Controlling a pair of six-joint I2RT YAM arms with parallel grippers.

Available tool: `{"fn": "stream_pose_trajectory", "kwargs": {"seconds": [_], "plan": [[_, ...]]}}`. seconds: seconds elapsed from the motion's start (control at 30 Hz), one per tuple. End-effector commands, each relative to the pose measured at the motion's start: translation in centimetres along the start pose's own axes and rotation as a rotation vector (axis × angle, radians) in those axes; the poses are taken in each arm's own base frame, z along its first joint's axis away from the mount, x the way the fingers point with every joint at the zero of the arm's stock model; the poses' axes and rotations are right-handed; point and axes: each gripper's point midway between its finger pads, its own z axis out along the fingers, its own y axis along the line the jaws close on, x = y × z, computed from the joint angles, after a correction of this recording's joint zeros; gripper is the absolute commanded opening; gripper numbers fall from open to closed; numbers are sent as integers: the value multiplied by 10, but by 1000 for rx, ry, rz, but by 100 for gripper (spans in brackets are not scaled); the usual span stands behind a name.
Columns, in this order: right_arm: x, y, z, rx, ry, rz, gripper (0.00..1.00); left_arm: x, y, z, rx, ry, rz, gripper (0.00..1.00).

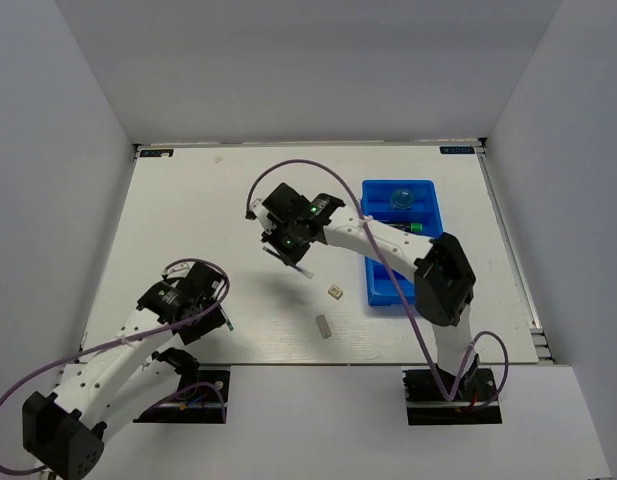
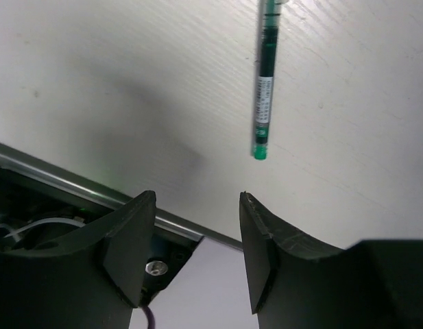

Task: Sort the stationery into containers
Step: Place the pen in the storage box.

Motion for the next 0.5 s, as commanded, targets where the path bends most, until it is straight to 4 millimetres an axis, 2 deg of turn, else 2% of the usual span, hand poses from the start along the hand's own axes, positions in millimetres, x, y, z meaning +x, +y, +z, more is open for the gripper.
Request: {"fn": "stream_pose_trajectory", "kwargs": {"seconds": [0.0, 0.03, 0.07, 0.1, 0.13, 0.17, 0.2, 0.23, 0.27, 0.3, 0.33, 0.37, 0.43, 0.47], "plan": [[-10, -15, -42, 44, -61, -38, 0, 0, -24, 8, 62, 26, -22, 63], [-10, -22, -47, 55, -70, -36, 0, 1, -24, 11, 59, 38, -29, 63], [-5, -33, -50, 96, -61, -49, 0, 1, -33, 16, 76, 65, -36, 63], [-5, -43, -68, 129, -88, -64, 0, 1, -34, 21, 65, 81, -46, 63], [-3, -47, -73, 135, -95, -74, 0, 4, -33, 24, 47, 105, -43, 63], [6, -62, -76, 153, -79, -104, 0, 0, -42, 25, 82, 104, -61, 63], [11, -66, -93, 170, -100, -115, 0, 0, -42, 27, 87, 122, -70, 63], [13, -71, -99, 182, -106, -128, 0, 0, -44, 31, 79, 138, -68, 63], [29, -83, -98, 191, -78, -144, 0, -2, -47, 32, 92, 147, -89, 63], [27, -86, -120, 210, -126, -187, 0, -2, -50, 33, 103, 157, -85, 63], [30, -90, -126, 227, -131, -206, 0, 0, -50, 36, 95, 171, -87, 63], [39, -100, -140, 261, -147, -221, 0, -2, -52, 38, 97, 169, -89, 63], [44, -111, -151, 298, -153, -277, 0, -2, -53, 40, 94, 180, -89, 63], [60, -125, -162, 331, -146, -271, 0, -2, -53, 43, 94, 183, -93, 63]]}}
